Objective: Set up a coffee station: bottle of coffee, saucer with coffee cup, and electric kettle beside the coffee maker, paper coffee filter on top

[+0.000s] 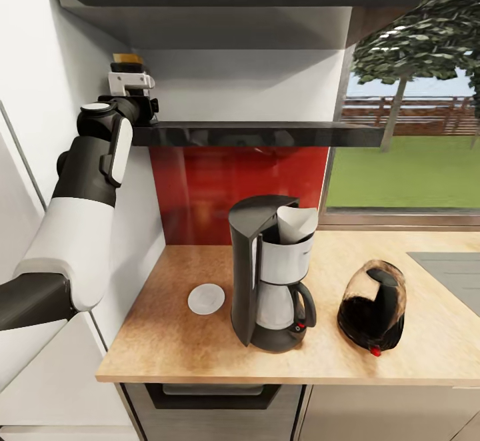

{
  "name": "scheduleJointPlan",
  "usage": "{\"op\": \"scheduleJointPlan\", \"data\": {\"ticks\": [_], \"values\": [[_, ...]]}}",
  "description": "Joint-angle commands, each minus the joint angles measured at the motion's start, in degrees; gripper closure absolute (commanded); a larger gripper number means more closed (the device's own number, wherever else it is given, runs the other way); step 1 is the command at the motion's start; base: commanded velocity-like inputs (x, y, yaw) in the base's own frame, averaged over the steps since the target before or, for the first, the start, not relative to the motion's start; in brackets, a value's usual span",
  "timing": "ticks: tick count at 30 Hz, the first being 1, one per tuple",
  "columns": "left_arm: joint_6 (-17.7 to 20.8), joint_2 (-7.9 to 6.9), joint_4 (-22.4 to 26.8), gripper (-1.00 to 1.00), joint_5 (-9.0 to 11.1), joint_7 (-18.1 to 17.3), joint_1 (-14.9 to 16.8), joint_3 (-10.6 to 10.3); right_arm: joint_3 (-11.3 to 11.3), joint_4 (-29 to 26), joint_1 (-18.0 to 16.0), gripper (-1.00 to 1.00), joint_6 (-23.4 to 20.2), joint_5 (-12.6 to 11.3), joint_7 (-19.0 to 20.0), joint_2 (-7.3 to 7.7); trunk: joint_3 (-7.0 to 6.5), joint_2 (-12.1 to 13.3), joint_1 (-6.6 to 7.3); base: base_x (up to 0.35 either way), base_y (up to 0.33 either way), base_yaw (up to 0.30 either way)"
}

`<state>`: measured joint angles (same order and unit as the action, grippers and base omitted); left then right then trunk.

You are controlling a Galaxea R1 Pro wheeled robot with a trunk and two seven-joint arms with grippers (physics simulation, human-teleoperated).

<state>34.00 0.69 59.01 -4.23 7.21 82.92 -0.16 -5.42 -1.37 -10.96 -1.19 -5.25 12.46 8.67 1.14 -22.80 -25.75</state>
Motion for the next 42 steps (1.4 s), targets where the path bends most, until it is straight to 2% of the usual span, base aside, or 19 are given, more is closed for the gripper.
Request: {"op": "scheduleJointPlan", "data": {"ticks": [1, 24, 25, 32, 42], "values": [[0.29, 0.02, 0.05, -1.00, -0.43, -0.01, 0.05, -0.02, -0.47, -0.04, -0.03, -1.00, -0.13, -0.55, 0.19, 0.03, 0.12, -0.12, -0.04, 0.034, 0.000, 0.000], [0.41, 0.01, 0.05, -1.00, -0.45, -0.18, -0.03, -0.51, -0.47, -0.04, -0.03, -1.00, -0.15, -0.55, 0.19, 0.03, 0.12, -0.12, -0.04, 0.040, 0.000, 0.000], [0.46, 0.01, 0.05, 1.00, -0.46, -0.16, -0.04, -0.53, -0.47, -0.04, -0.03, -1.00, -0.16, -0.55, 0.19, 0.03, 0.12, -0.12, -0.04, 0.000, 0.000, 0.000], [0.73, 0.04, 0.72, 1.00, -2.86, -0.35, -0.01, -0.29, -0.47, -0.03, -0.03, -1.00, -0.13, -0.55, 0.19, 0.03, 0.12, -0.12, -0.04, 0.000, 0.000, 0.000], [0.79, 0.01, 3.29, 1.00, -3.17, -0.53, -0.04, 0.06, -0.47, -0.03, -0.03, -1.00, -0.14, -0.55, 0.19, 0.03, 0.12, -0.12, -0.04, 0.000, 0.000, 0.000]]}}
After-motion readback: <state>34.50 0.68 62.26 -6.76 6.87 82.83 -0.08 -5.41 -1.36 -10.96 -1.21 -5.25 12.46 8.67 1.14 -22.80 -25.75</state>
